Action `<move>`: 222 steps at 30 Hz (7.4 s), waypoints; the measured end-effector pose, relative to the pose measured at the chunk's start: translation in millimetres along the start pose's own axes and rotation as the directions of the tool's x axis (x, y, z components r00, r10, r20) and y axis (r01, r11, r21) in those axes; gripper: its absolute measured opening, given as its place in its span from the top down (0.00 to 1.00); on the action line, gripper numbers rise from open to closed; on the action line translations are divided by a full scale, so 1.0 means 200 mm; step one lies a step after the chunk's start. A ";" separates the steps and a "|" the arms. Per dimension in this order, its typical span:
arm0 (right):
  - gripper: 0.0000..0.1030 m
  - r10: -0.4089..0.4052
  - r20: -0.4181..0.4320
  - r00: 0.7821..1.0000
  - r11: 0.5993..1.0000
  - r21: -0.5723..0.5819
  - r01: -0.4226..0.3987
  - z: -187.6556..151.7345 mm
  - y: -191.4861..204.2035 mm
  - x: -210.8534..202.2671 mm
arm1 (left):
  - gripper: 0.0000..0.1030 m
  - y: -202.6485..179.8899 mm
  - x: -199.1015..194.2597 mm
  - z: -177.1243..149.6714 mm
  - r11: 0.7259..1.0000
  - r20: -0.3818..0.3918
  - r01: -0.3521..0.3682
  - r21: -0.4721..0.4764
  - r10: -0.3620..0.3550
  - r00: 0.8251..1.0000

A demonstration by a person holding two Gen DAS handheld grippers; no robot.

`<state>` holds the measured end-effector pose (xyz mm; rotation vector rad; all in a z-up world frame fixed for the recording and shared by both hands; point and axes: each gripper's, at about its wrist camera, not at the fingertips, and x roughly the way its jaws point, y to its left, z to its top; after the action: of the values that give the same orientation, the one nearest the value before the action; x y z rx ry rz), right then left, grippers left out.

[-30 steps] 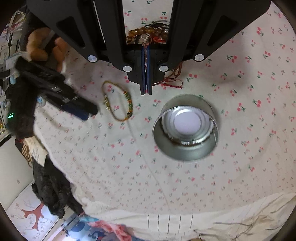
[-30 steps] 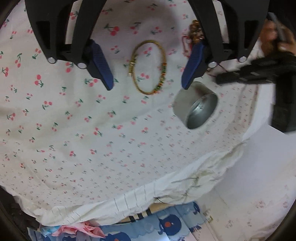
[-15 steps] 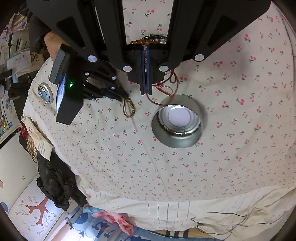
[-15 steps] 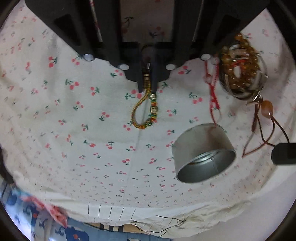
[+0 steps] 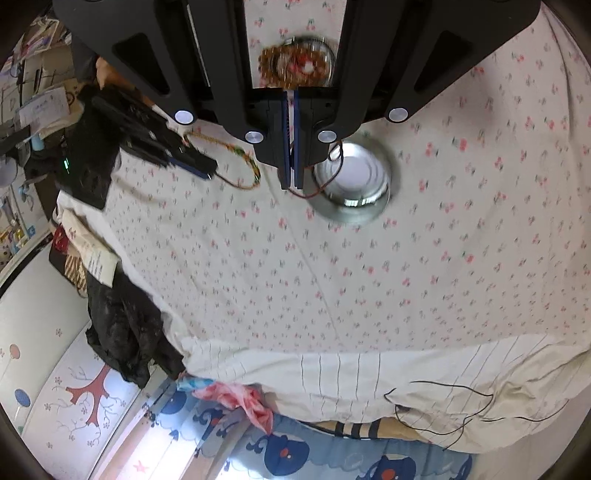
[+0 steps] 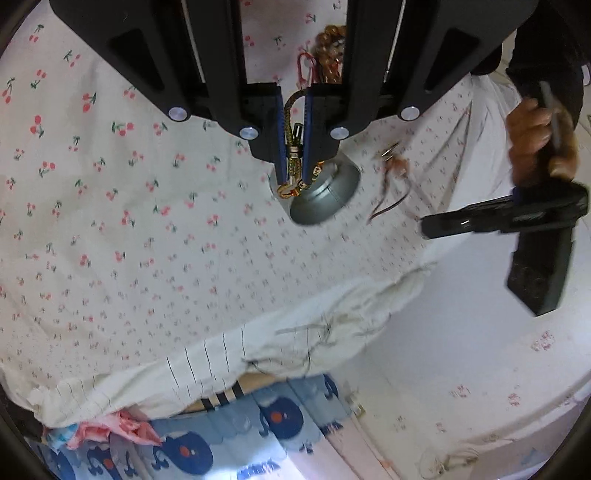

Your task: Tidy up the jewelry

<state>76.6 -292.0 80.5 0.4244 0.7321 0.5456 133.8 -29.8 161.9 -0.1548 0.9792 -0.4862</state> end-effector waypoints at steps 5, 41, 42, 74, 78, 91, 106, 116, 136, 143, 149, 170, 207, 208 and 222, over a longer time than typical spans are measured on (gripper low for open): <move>0.91 0.005 0.032 0.999 1.000 0.002 -0.005 0.02 0.03 -0.01 | 0.98 0.03 0.18 0.08 0.999 -0.028 -0.041 0.006 0.042 0.999; 0.62 -0.219 -0.349 0.911 0.961 -0.241 0.138 0.08 0.37 0.94 | 0.30 0.79 0.14 -0.35 0.947 0.044 0.002 -0.323 0.013 0.999; 0.50 -0.251 -0.317 0.915 0.948 -0.272 0.166 0.09 0.38 0.88 | 0.29 0.78 0.15 -0.36 0.949 0.043 0.005 -0.316 0.009 0.999; 0.60 -0.319 -0.198 0.927 0.933 -0.235 0.271 -0.29 0.16 0.28 | 0.24 0.37 0.37 -0.48 0.993 -0.091 0.113 -0.021 -0.114 0.989; 0.53 -0.319 -0.200 0.926 0.941 -0.179 0.286 -0.28 0.09 0.28 | 0.36 0.31 0.42 -0.52 0.992 -0.110 0.128 0.020 -0.125 0.986; 0.53 -0.285 -0.156 0.946 0.949 -0.188 0.255 -0.26 0.12 0.32 | 0.91 0.19 0.41 -0.55 0.976 -0.148 0.139 0.170 -0.114 0.982; 0.53 -0.252 -0.230 0.940 0.936 -0.305 0.176 -0.28 0.25 0.52 | 0.93 0.48 0.10 -0.42 0.952 -0.009 0.306 -0.008 -0.307 0.952; 0.92 -0.377 -0.232 0.897 0.861 -0.444 0.247 -0.35 0.29 0.58 | 0.93 0.50 0.13 -0.43 0.996 -0.053 0.036 0.079 -0.032 0.998; 0.96 -0.060 0.008 0.998 0.991 -0.118 0.061 -0.07 0.22 0.23 | 0.93 0.49 0.06 -0.26 0.975 0.110 0.221 -0.011 -0.218 0.970; 0.96 -0.024 0.033 0.999 0.995 -0.100 0.027 0.08 0.24 0.28 | 0.93 0.42 0.19 -0.10 0.984 0.114 0.179 -0.011 -0.176 0.978; 0.96 -0.022 0.026 0.999 0.992 -0.126 0.025 0.17 0.28 0.43 | 0.93 0.37 0.33 -0.05 0.991 0.080 0.135 0.014 -0.136 0.988; 0.56 -0.209 -0.050 0.977 0.947 -0.261 0.189 0.10 0.31 0.71 | 0.67 0.59 0.16 -0.09 0.991 0.105 0.048 -0.124 -0.035 0.994; 0.25 -0.040 -0.171 0.985 0.993 -0.114 0.021 0.16 0.33 0.72 | 0.54 0.57 0.23 -0.11 0.992 0.067 0.049 -0.117 -0.042 0.997; 0.24 -0.057 -0.156 0.986 0.993 -0.113 0.040 0.17 0.33 0.67 | 0.53 0.56 0.23 -0.11 0.993 0.066 0.045 -0.110 -0.038 0.997; 0.25 -0.302 -0.218 0.928 0.950 -0.152 0.274 -0.26 0.16 0.35 | 0.49 0.51 0.34 -0.45 0.999 -0.075 0.024 -0.045 -0.028 0.997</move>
<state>72.4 -216.8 27.1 0.1346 0.9702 0.3617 123.9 37.3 26.6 -0.1903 1.0631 -0.4972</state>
